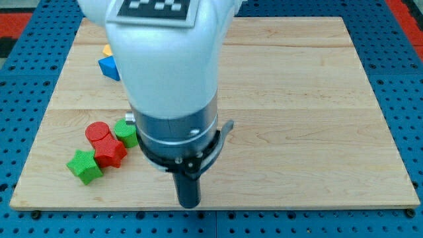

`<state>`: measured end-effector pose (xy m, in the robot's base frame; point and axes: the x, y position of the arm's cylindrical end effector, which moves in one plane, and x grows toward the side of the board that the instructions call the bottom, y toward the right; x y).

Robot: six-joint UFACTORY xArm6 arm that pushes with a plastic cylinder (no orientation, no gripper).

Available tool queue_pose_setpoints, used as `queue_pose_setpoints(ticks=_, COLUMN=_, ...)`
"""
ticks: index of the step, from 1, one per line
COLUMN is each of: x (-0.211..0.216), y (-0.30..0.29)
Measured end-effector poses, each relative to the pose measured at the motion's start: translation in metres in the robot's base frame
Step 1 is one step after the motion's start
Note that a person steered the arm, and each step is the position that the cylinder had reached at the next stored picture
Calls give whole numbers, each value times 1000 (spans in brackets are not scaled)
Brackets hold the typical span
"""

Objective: Move the group of blocks slightly up

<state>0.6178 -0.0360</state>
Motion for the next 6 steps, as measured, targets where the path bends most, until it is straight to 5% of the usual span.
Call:
queue_pose_setpoints(ticks=4, x=-18, y=-209)
queue_pose_setpoints(ticks=6, x=-51, y=-159)
